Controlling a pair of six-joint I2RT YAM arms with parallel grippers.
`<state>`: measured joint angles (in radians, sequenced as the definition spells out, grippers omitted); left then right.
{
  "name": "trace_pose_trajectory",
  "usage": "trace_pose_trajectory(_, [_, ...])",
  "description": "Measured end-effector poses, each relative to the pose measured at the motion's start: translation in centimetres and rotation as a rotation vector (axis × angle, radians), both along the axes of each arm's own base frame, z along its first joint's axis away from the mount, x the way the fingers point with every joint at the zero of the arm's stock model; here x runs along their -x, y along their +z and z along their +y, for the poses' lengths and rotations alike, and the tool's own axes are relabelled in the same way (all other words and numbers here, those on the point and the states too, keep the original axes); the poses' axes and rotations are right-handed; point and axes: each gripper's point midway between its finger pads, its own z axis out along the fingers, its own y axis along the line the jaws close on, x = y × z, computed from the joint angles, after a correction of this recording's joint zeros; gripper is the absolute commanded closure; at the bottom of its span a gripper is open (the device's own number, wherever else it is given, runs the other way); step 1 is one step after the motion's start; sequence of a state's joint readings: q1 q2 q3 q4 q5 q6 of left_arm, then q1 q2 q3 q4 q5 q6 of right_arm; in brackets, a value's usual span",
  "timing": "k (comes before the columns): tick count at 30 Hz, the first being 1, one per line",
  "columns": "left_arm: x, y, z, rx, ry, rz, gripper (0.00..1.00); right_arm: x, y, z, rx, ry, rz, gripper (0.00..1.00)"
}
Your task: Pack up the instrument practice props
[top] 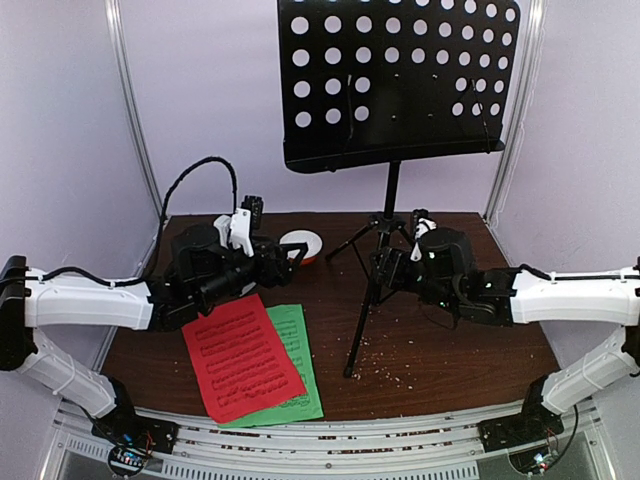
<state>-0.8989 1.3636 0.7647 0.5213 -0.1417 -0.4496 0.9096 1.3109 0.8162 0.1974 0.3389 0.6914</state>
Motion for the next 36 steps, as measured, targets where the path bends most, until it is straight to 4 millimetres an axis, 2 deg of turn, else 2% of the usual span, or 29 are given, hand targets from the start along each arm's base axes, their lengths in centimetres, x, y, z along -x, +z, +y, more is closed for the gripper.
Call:
trace_pose_trajectory(7, [0.2, -1.0, 0.5, -0.003, 0.006, 0.028, 0.17, -0.5, -0.3, 1.7, 0.074, -0.076, -0.008, 0.39])
trace_pose_trajectory(10, [0.3, -1.3, 0.7, -0.003, 0.009, 0.034, 0.17, -0.7, -0.7, 1.9, 0.115, -0.114, -0.012, 0.46])
trace_pose_trajectory(12, [0.4, -1.5, 0.9, -0.005, 0.011, 0.040, 0.17, -0.9, -1.2, 1.8, 0.143, -0.136, -0.012, 0.53])
trace_pose_trajectory(17, [0.3, -1.9, 1.4, -0.007, 0.027, 0.048, 0.17, -1.2, -2.1, 1.7, 0.196, -0.167, -0.015, 0.76])
trace_pose_trajectory(23, [0.2, -2.4, 1.8, -0.013, 0.039, 0.061, 0.17, -1.2, -1.7, 1.9, 0.181, -0.182, -0.025, 0.98])
trace_pose_trajectory(27, [0.1, -2.1, 2.2, -0.007, 0.050, 0.057, 0.17, -1.0, -1.7, 1.6, 0.187, -0.158, -0.034, 1.00])
trace_pose_trajectory(31, [0.1, -2.1, 2.5, -0.008, 0.060, 0.057, 0.17, -0.5, -1.8, 0.1, 0.194, -0.095, -0.034, 1.00])
trace_pose_trajectory(36, [0.1, -2.3, 2.6, -0.011, 0.061, 0.059, 0.17, -0.9, -1.8, -1.7, 0.200, -0.002, -0.033, 1.00])
